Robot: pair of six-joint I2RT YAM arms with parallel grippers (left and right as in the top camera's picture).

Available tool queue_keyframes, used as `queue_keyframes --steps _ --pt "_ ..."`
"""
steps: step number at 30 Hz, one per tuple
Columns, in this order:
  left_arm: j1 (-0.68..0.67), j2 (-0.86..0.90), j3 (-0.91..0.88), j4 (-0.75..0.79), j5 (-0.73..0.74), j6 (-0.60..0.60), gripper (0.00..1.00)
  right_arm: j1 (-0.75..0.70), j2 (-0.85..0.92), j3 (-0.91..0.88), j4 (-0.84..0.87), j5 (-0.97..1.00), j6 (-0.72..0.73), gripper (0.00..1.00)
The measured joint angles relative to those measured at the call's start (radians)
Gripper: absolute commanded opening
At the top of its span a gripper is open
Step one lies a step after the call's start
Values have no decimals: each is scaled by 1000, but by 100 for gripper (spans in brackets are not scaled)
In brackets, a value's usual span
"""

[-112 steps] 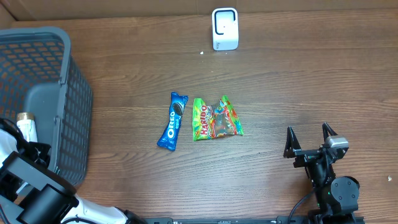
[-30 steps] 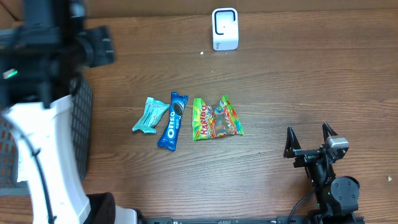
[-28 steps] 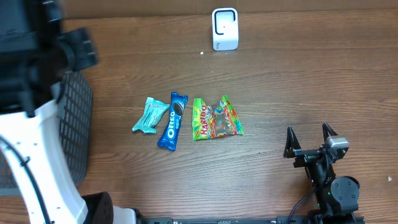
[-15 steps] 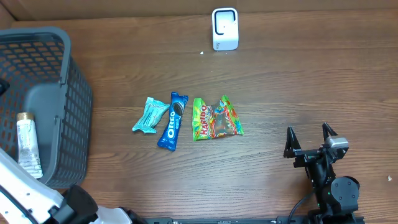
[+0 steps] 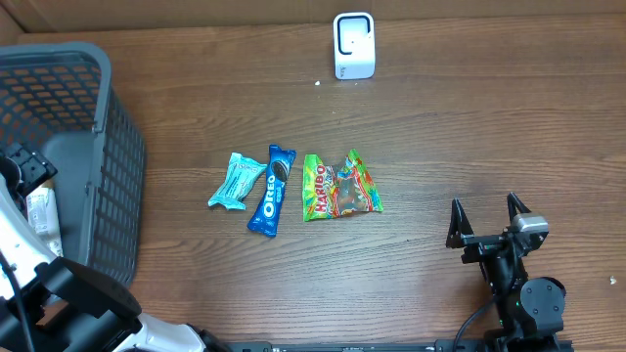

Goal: Scan the item barcode
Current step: 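Reach into the basket and grasp the white gold-capped bottle with left gripper, then grasp the white gold-capped bottle in the basket with the left gripper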

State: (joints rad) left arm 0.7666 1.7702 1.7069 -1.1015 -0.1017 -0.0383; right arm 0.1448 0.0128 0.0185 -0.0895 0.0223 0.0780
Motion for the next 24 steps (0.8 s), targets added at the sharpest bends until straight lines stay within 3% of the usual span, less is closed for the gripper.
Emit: queue_keyframes --steps 10,24 --pt "0 0 -243 262 -57 246 70 0 0 0 0 0 0 100" --pt "0 0 -426 519 -155 374 66 0 0 0 0 0 0 100"
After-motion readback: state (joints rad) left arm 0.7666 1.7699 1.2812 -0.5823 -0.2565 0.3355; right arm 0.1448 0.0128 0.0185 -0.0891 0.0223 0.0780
